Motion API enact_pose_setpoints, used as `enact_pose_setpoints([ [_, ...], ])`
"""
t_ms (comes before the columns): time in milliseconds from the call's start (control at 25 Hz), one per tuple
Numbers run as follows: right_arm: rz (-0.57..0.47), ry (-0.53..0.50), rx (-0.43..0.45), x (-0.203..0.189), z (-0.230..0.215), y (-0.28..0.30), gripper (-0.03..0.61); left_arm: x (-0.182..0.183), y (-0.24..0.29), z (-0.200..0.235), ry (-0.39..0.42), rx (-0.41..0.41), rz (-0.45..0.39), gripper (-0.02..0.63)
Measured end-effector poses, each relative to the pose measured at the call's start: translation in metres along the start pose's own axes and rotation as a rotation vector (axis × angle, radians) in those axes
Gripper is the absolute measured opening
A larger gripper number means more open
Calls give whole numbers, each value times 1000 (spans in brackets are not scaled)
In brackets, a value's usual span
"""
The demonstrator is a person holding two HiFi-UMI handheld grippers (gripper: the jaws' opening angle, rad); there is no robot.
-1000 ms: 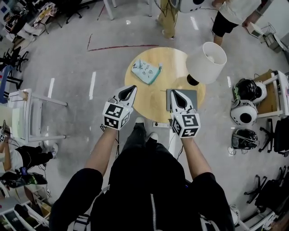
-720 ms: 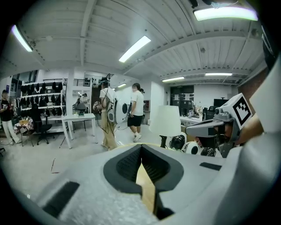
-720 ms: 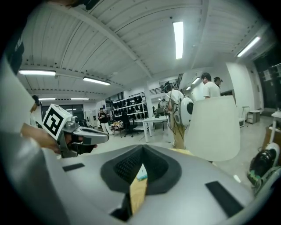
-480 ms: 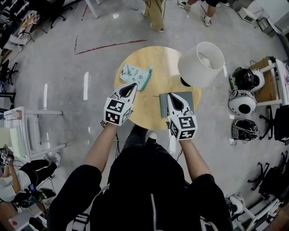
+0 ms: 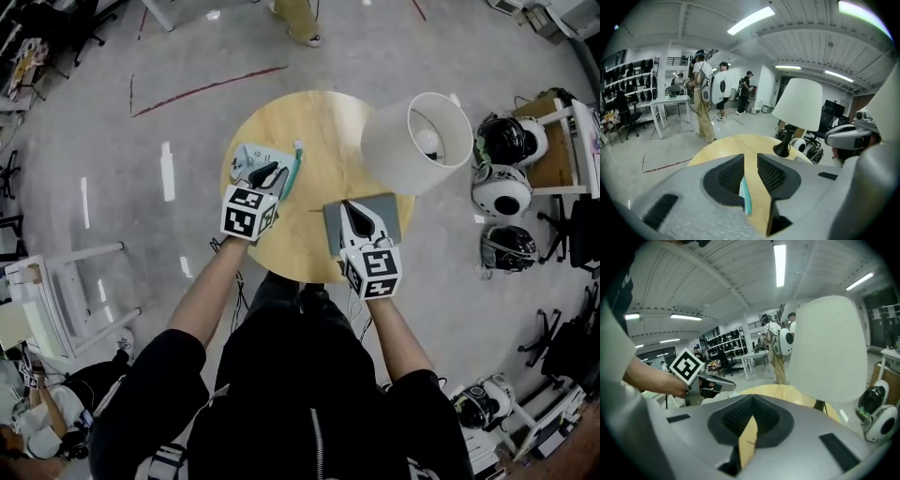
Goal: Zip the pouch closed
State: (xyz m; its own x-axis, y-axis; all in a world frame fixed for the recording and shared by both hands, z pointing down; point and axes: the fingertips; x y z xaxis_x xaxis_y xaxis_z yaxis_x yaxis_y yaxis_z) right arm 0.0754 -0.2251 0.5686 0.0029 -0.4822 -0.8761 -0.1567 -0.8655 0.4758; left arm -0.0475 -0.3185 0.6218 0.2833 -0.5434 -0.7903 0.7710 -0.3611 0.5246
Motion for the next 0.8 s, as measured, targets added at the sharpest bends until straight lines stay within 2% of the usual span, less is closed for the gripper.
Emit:
enact_pose_setpoints([
  [120,23,19,-28,-7,-8,11,5,-9,32,20,-58,-26,63,147],
  [280,48,45,-60,-14,-19,20,5,-17,67,43,-132,-13,102,180],
  [440,69,72,-92,-23,-29,25,5,-24,98,62,-281,-4,102,236],
  [680,89,115,-131,-32,-41,30,5,-35,126,92,-328,110,174,249],
  [800,101,141,-155,-39,-49,30,5,-43,140,100,-409,150,168,272],
])
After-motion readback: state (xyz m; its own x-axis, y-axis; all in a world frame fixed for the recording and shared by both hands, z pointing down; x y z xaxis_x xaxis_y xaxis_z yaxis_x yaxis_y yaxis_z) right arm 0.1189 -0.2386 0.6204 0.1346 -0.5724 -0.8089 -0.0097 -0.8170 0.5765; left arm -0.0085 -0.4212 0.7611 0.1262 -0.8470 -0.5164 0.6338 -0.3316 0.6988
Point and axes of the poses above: the fingertips, and each gripper's own axes: y forward along the fingers, z to its left, x out of its top, and after that the axes turned 15 degrees about -x, right-handed
